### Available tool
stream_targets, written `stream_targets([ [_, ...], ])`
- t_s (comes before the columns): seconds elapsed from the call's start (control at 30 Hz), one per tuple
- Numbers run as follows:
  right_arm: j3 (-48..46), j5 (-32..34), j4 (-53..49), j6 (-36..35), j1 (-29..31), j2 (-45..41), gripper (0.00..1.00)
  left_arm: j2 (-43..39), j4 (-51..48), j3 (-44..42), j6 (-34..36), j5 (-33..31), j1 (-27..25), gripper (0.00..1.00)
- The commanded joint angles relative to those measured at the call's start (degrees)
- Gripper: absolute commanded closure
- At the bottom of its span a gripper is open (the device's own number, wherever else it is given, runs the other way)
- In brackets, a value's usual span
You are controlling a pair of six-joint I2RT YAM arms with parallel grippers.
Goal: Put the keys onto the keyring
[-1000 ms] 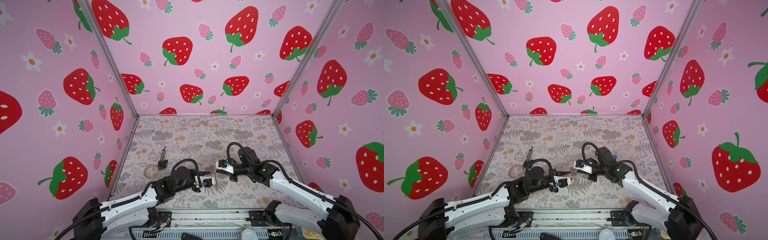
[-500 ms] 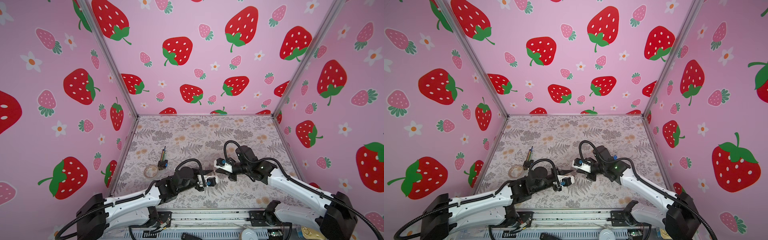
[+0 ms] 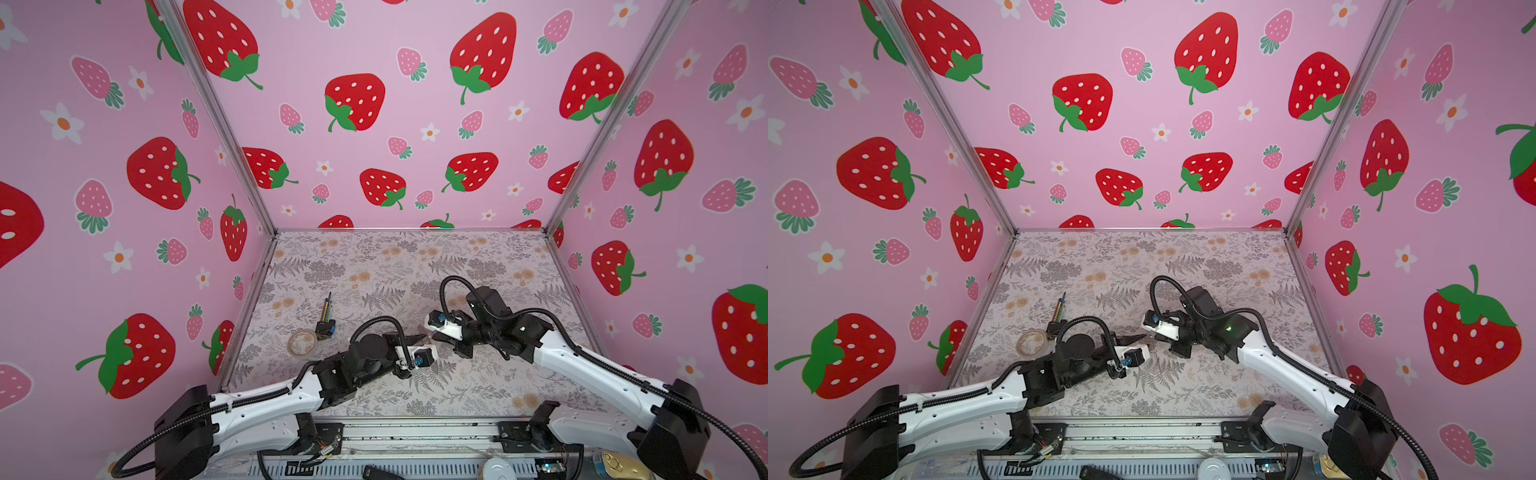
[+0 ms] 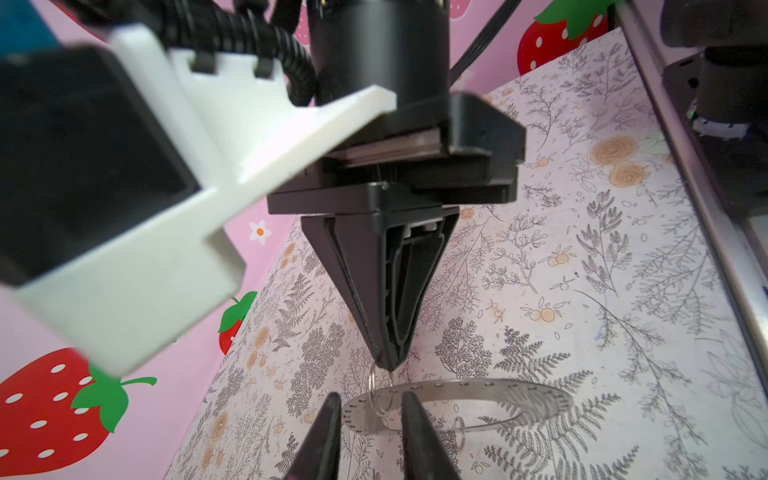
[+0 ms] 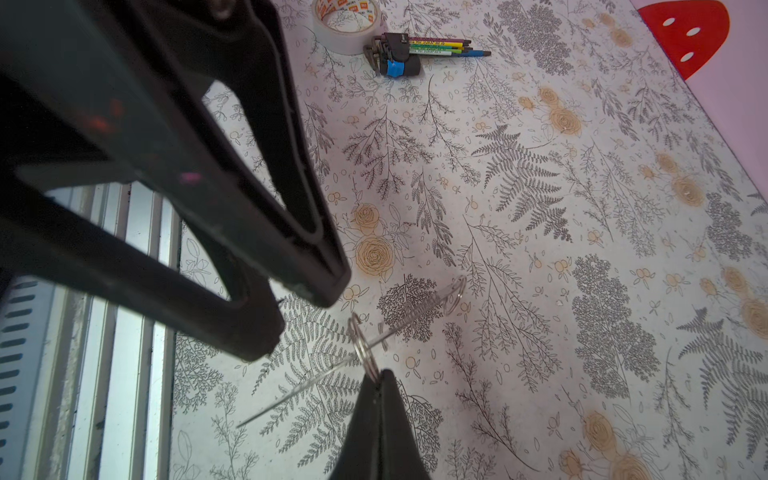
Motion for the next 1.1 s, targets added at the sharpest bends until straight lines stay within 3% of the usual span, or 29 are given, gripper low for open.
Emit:
stream_targets([
  [0.0,2.9,3.4,-3.8,0.4,1.6,0.6,1.0,-0.6,2.9,-0.3,-1.3,-1.5,-0.3,0.72],
  [0.23,5.5,7.5,-5.3,1.9,3.2,1.1,1.0,-1.2,3.9,-1.6,-3.4,-1.8,-0.3,0.72],
  [1.07,6.8,6.7,-5.4,3.1,4.1,2.0,1.0,3.5,5.3,-1.4,-8.6,-6.3,-0.2,0.73],
])
